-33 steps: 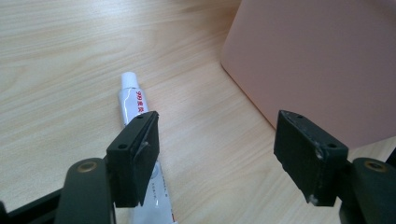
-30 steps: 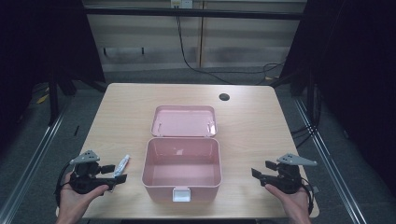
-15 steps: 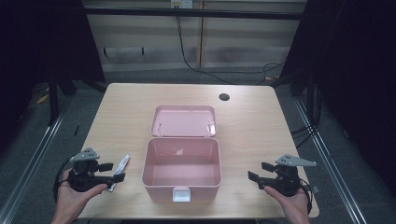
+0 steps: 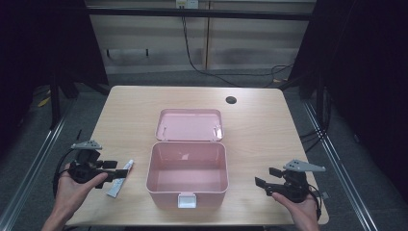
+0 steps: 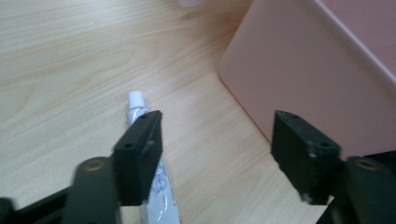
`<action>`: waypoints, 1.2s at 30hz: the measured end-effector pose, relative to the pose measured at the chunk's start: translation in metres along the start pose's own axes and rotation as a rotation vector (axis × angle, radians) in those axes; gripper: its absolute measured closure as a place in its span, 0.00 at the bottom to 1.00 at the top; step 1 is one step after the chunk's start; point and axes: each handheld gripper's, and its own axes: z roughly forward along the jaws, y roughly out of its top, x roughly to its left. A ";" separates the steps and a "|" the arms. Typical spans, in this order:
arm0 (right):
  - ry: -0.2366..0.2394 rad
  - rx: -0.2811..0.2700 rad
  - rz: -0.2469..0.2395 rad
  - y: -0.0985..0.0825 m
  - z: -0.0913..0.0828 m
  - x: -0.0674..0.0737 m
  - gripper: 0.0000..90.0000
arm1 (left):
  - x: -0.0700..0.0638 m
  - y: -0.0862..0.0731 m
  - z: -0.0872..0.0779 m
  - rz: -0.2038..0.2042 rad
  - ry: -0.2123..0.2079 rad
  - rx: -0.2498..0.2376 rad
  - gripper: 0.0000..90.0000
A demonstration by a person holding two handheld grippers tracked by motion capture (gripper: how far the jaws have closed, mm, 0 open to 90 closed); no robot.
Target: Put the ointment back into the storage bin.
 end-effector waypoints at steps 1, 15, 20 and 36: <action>0.000 0.000 0.000 0.000 0.000 0.000 0.29 | 0.000 0.000 0.000 0.000 0.000 0.000 0.42; 0.019 0.009 -0.016 0.000 0.002 0.002 0.29 | 0.022 0.012 0.021 0.005 0.056 0.119 0.58; 0.021 0.016 -0.018 0.001 0.003 0.003 0.29 | 0.028 0.007 0.029 -0.008 0.038 0.162 0.58; 0.031 0.031 -0.023 0.000 0.005 0.004 0.29 | 0.039 0.001 0.050 -0.043 0.049 0.241 0.64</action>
